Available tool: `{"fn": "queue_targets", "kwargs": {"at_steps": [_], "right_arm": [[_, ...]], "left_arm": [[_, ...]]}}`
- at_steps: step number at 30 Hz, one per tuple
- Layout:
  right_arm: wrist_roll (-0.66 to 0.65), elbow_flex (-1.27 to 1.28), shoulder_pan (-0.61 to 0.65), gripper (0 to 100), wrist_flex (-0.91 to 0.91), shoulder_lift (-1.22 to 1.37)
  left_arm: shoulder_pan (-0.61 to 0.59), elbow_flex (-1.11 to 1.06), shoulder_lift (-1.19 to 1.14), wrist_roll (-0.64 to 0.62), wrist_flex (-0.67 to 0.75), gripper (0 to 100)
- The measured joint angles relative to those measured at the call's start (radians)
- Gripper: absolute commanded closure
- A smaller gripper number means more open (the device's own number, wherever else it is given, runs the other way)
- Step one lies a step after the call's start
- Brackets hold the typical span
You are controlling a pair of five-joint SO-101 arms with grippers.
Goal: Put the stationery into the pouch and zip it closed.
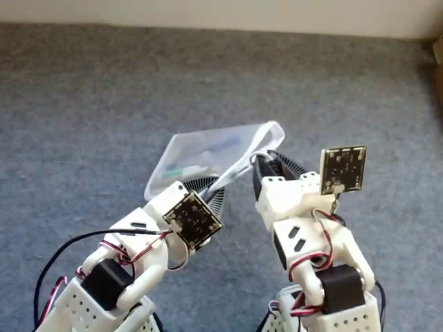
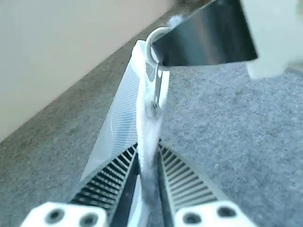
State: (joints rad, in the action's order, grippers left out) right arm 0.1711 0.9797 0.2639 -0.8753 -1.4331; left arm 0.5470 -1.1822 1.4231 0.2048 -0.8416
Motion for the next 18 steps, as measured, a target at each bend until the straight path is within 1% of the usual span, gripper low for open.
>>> {"fn": "queue_targets", "kwargs": {"at_steps": [4, 12, 18], "right_arm": [[0.0, 0.06, -0.037, 99.3, 0.092, 0.0], [0.0, 0.143, -0.132, 99.3, 0.209, 0.0], [0.002, 0.189, -0.138, 99.3, 0.29, -0.002]], "left_arm": [[0.0, 0.023, -0.009, 0.0, -0.025, 100], [0.0, 0.026, 0.008, 0.0, -0.037, 100], [-0.006, 0.025, 0.189, -0.002, -0.146, 100]]}}
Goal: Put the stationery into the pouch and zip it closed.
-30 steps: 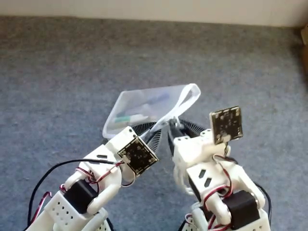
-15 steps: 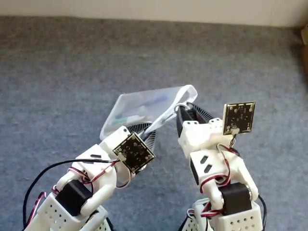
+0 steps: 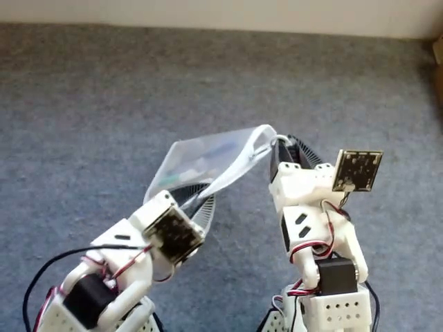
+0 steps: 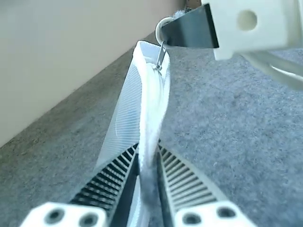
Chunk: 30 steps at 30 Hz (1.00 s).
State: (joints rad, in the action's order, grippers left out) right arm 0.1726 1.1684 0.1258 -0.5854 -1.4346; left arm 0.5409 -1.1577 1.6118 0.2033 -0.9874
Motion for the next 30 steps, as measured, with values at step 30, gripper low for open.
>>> {"fn": "queue_targets", "kwargs": {"at_steps": [30], "right_arm": [[0.003, 0.072, -0.058, 69.6, -0.061, -0.014]], "left_arm": [[-0.049, -0.048, 0.203, 0.104, -0.092, 81]]}}
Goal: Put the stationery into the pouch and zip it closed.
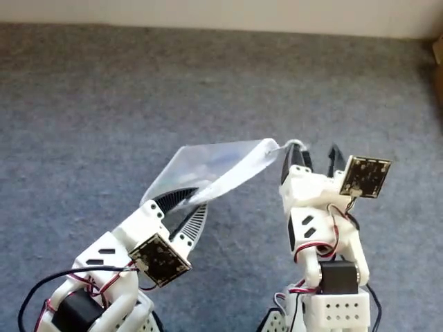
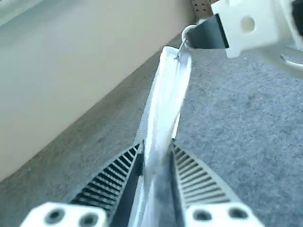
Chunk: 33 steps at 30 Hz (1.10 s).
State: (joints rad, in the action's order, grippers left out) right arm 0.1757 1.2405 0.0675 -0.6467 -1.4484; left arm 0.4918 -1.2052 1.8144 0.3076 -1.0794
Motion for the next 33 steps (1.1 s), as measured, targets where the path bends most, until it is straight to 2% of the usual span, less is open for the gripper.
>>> {"fn": "queue_targets", "kwargs": {"at_steps": [7, 17, 21, 24, 27, 33], "right_arm": [[0.0, -0.175, 0.098, 69.6, -0.328, 0.002], [0.0, -0.362, 0.235, 69.6, -0.601, -0.038], [-0.002, -0.377, 0.304, 70.5, -0.635, -0.184], [-0.034, -0.359, 0.35, 74.4, -0.646, -0.334], [-0.109, -0.324, 0.387, 77.1, -0.674, -0.374], [-0.132, -0.236, 0.394, 77.5, -0.712, -0.374]], "left_arm": [[-0.034, -0.005, -0.003, -0.21, 0.005, 73], [-0.031, 0.084, -0.002, -0.477, 0.005, 72], [-0.034, 0.112, 0.0, -0.496, 0.005, 72], [-0.034, 0.129, 0.0, -0.496, 0.005, 77], [-0.114, 0.157, 0.0, -0.494, 0.005, 81], [-0.311, 0.161, 0.0, -0.377, -0.089, 83]]}}
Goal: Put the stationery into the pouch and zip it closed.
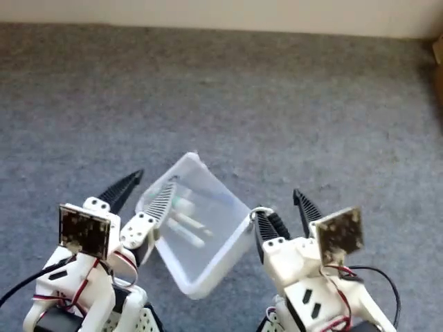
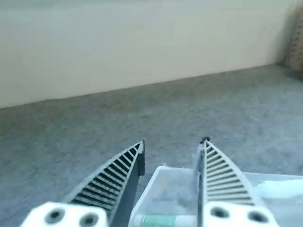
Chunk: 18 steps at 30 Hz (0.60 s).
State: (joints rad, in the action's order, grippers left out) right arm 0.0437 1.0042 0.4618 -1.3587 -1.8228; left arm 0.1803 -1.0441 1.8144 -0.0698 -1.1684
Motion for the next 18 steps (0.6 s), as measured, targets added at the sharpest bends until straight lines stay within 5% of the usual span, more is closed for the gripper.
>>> {"fn": "queue_targets", "kwargs": {"at_steps": [8, 18], "right_arm": [[-0.002, 0.141, 0.0, 77.5, -0.002, 0.0], [-0.002, 0.311, -0.038, 77.5, 0.015, 0.003]], "left_arm": [[-0.235, 0.0, 0.0, 0.032, -0.158, 83], [-0.402, -0.242, 0.0, 0.032, -0.175, 83]]}}
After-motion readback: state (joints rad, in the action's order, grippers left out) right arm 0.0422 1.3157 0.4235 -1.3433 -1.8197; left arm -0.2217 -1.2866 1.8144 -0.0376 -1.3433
